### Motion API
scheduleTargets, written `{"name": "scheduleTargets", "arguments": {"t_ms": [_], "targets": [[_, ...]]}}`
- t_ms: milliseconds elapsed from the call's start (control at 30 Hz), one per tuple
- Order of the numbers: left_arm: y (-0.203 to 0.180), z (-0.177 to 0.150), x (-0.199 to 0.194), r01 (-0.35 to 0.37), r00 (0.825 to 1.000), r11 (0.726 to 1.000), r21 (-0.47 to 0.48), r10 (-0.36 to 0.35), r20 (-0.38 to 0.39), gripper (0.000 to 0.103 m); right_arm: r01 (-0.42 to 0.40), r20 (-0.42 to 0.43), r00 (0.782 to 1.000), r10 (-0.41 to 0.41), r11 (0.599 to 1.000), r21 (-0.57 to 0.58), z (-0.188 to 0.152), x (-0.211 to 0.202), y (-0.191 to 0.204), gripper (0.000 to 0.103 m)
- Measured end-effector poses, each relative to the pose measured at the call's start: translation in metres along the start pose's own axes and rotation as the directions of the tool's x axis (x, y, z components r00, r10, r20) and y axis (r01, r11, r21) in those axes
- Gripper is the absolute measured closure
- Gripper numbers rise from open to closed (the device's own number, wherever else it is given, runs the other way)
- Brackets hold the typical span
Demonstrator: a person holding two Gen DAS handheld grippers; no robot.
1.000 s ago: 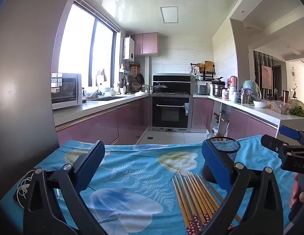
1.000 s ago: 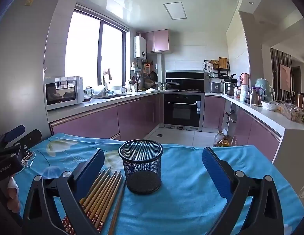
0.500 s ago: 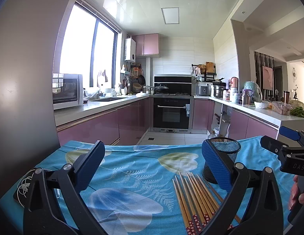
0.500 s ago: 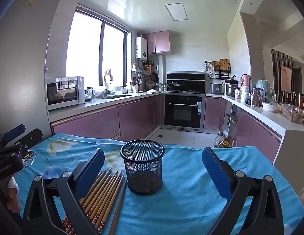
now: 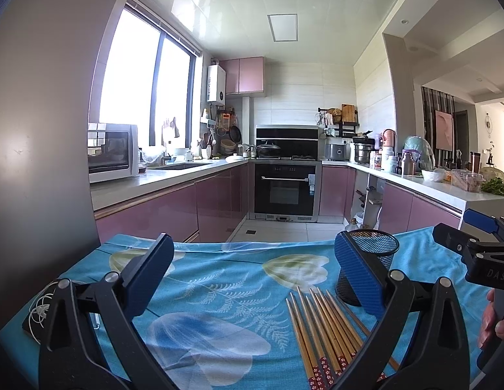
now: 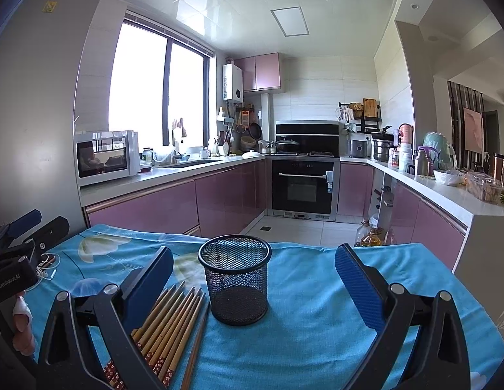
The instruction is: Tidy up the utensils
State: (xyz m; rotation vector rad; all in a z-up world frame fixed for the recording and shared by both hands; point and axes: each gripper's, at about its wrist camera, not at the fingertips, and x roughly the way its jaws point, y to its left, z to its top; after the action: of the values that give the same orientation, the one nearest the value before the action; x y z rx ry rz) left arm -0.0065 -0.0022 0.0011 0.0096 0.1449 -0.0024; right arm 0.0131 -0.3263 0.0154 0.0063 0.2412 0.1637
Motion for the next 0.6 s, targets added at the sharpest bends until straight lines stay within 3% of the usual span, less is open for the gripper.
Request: {"name": "scheduleTargets", "arguments": {"t_ms": [600], "targets": [[0.0023, 0.0008, 0.0021, 0.006, 1.000, 1.000, -0.006, -0.006, -0.001, 0.006, -0.007, -0.002, 1.000, 0.007, 1.000, 0.002, -0.0013, 0.0014, 0.0020, 0.006]]}}
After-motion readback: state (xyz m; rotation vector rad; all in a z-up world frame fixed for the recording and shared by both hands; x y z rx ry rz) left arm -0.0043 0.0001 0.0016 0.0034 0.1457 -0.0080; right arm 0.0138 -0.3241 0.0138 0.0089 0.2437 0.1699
